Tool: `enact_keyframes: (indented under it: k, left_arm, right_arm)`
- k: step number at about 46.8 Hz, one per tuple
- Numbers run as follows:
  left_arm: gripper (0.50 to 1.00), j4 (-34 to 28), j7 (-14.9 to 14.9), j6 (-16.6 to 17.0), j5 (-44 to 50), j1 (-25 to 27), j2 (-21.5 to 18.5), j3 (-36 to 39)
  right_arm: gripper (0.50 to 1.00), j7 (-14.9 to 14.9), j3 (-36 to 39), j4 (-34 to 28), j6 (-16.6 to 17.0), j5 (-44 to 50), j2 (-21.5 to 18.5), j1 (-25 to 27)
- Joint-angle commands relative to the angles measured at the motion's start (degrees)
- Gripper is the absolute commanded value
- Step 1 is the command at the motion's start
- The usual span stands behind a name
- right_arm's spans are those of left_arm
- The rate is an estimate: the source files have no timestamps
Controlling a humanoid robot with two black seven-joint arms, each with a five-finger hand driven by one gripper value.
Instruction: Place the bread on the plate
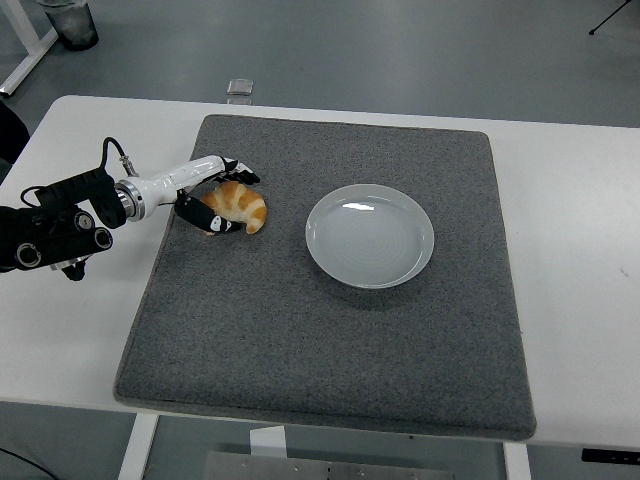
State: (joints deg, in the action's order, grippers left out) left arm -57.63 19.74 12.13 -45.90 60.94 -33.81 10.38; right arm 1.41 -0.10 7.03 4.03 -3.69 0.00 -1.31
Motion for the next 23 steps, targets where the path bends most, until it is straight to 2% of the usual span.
enact_keyframes:
  k: [1, 2, 10, 23]
  left_arm:
    - [0.776, 0.76, 0.74, -0.09, 0.02, -0.39, 0.59, -0.01]
    - [0.761, 0.76, 0.74, -0.09, 0.02, -0.39, 0.68, -0.01]
    - [0.5, 0.76, 0.74, -0.09, 0.02, -0.47, 0.77, -0.01]
    - [0.5, 0.68, 0.74, -0.17, 0.02, -0.39, 0.07, -4.04]
  right_arm:
    - [0.952, -0.01, 0.01, 0.0, 0.01, 0.0, 0.0, -0.01]
    - [0.952, -0.01, 0.01, 0.0, 0.01, 0.0, 0.0, -0.01]
    - [0.952, -0.01, 0.01, 0.0, 0.01, 0.0, 0.0, -0.01]
    - [0.952, -0.01, 0.01, 0.0, 0.1, 0.0, 0.0, -0.01]
